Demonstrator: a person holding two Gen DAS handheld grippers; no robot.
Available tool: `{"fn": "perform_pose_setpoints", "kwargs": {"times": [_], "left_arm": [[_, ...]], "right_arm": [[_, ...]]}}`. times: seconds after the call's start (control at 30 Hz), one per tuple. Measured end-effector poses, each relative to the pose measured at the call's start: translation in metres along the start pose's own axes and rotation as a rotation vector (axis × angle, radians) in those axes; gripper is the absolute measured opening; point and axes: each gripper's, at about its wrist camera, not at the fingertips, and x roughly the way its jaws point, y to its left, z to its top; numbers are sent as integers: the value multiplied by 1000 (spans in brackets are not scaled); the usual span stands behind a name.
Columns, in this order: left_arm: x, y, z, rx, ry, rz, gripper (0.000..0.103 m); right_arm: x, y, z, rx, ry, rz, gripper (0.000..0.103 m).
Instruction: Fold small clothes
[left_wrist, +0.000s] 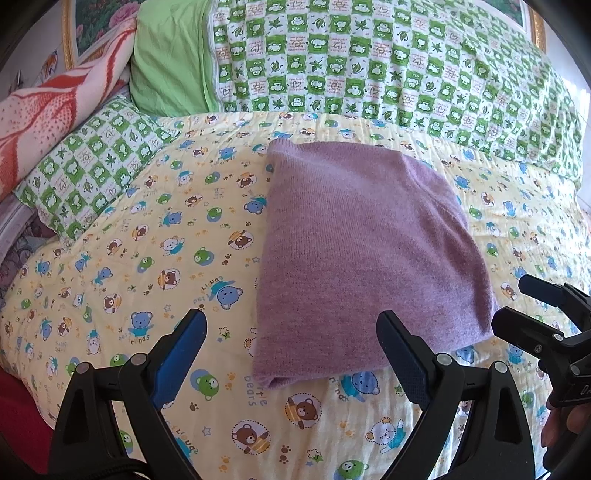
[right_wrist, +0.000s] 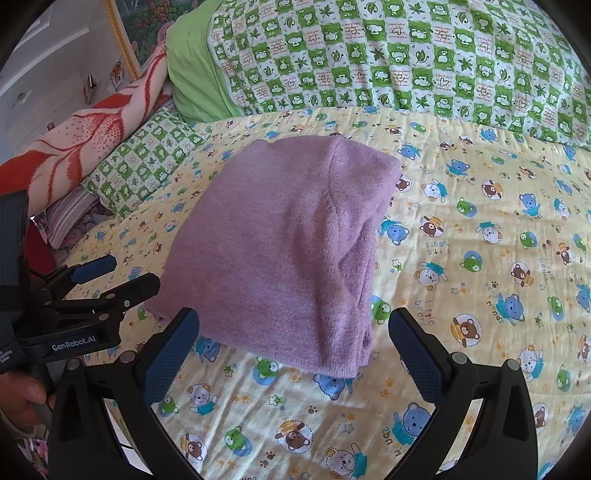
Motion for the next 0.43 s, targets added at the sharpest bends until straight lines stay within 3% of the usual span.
{"fn": "perform_pose_setpoints", "kwargs": {"times": [0.43], "left_arm": [[-4, 0, 5, -1, -12, -4, 94]], "right_arm": [[1, -4, 6, 2, -2, 4, 102]]}}
